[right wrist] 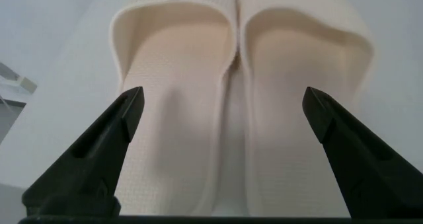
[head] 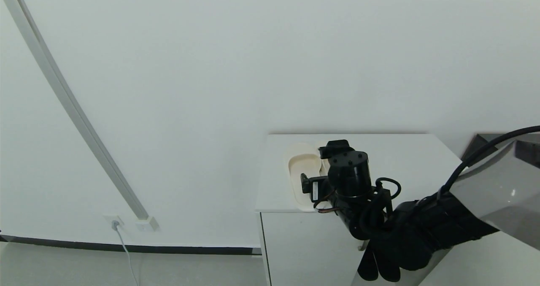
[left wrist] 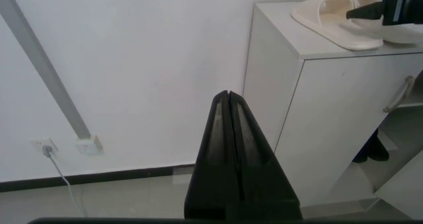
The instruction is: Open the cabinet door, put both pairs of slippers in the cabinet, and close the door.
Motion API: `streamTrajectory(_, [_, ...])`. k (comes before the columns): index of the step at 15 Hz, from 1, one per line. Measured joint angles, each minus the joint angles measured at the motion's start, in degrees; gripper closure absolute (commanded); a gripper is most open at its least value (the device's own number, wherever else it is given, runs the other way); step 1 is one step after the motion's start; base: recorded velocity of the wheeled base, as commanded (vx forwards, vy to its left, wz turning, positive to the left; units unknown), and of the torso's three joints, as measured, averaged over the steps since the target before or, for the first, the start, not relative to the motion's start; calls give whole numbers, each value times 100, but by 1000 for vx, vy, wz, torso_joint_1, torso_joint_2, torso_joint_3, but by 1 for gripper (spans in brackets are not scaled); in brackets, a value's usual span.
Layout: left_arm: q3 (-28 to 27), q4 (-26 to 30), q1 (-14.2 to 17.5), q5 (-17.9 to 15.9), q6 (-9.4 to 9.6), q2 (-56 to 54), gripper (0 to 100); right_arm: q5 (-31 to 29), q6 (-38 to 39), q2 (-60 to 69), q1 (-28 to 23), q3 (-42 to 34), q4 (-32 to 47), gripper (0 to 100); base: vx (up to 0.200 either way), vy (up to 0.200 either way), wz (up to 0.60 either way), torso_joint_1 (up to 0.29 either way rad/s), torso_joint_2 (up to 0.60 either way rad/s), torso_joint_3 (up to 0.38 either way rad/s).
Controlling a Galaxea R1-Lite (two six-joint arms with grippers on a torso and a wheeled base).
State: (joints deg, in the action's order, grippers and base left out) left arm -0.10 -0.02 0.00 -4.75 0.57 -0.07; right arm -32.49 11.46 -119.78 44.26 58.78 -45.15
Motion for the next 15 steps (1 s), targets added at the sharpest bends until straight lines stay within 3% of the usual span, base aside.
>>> streamTrajectory(8, [-1,0,0,0,5,0,100,345,-254,-891,-477,1252,18,0,0,0,0,0,0,0])
streamTrajectory(13, [-1,0,0,-2,2,0,100,516,-396,-1156,-634,1646,35,0,0,0,0,0,0,0])
streamTrajectory(14, [-1,0,0,0,5,0,100,523,-410,-1175,-638,1674,35,100,0,0,0,0,0,0])
streamTrajectory(15, [-1,0,0,0,2,0,100,523,-411,-1186,-640,1698,38,100,0,0,0,0,0,0])
